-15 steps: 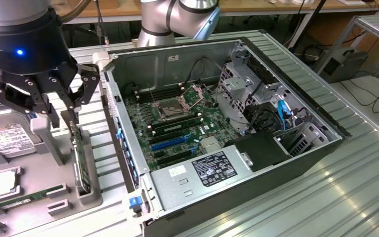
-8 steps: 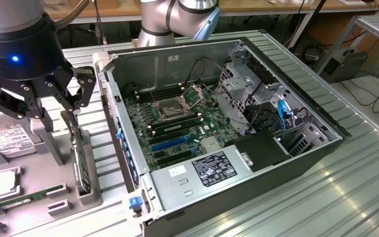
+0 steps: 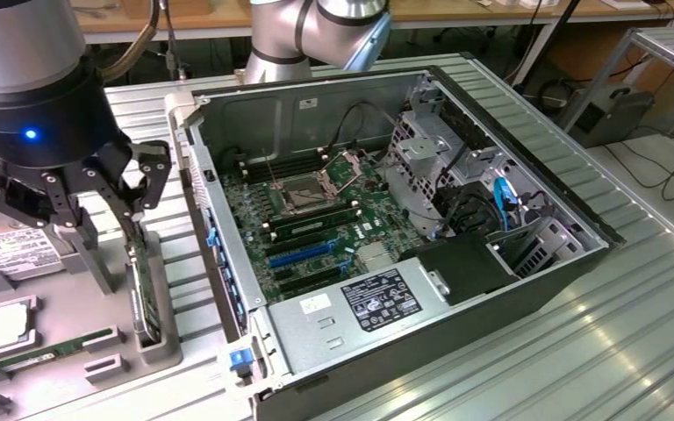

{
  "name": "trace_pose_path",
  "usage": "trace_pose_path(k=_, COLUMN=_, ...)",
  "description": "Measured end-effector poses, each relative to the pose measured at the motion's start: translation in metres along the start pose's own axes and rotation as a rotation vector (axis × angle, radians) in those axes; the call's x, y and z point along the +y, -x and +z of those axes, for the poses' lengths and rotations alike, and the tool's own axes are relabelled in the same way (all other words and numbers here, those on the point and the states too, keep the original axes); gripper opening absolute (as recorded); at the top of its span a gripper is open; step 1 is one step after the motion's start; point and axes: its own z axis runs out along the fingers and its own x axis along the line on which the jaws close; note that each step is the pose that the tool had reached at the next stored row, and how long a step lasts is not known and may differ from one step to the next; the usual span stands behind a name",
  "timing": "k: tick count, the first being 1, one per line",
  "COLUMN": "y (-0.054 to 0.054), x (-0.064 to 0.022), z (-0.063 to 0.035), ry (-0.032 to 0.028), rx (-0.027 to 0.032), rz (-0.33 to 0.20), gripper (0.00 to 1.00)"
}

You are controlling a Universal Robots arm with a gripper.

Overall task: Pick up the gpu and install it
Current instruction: 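Pick up the gpu and move the gpu toward the slot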

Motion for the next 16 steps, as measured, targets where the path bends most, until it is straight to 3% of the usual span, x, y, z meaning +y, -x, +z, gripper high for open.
trace_pose_path(k=7, y=-0.003, x=-0.0003, z=0.0126, ry=-0.0001, rx=-0.0081, rz=0.022, gripper=0.42)
trace_pose_path(k=13, y=-0.01, x=-0.001, z=0.0223, ry=0.0013, rx=-0.0231, rz=0.026, gripper=0.42)
trace_pose_path(k=16, y=-0.012, x=-0.0011, z=0.0256, ry=0.0025, rx=-0.035, rz=0.026, gripper=0.42)
